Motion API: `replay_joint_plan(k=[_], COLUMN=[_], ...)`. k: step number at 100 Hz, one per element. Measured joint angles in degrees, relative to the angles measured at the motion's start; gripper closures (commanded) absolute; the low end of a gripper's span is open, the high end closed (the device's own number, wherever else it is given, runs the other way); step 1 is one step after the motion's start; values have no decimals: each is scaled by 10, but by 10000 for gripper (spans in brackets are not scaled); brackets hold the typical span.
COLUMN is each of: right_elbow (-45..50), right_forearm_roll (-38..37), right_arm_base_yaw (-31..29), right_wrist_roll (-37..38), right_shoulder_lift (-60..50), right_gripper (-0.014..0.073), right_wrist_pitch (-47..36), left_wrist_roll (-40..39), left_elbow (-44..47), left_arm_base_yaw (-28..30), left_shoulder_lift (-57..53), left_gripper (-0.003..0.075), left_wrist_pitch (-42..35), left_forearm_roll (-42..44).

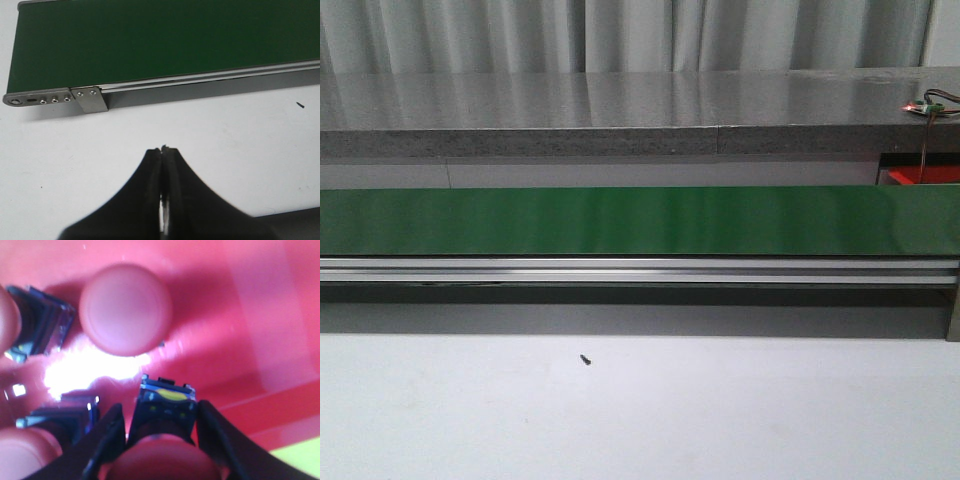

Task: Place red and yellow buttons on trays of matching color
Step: 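Carry the red button into the red tray and open the right gripper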

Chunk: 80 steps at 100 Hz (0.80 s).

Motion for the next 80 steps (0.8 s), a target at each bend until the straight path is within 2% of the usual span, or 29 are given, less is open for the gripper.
replay_joint_plan(k=[66, 71, 80], right_elbow=[0, 0, 0], right_forearm_roll=[10, 9, 9], right_arm_base_yaw=[0, 0, 0], right_wrist_roll=[0, 0, 0], right_shoulder_lift=[36, 36, 36], right_gripper=[372, 352, 257], right_wrist_pitch=[-35, -35, -35], left_wrist_roll=[0, 0, 0], left_elbow=[0, 0, 0], left_arm_base_yaw=[0, 0, 0], left_shoulder_lift=[0, 0, 0], left_gripper=[740, 740, 740], left_wrist_pitch=[0, 0, 0], left_forearm_roll=[0, 0, 0])
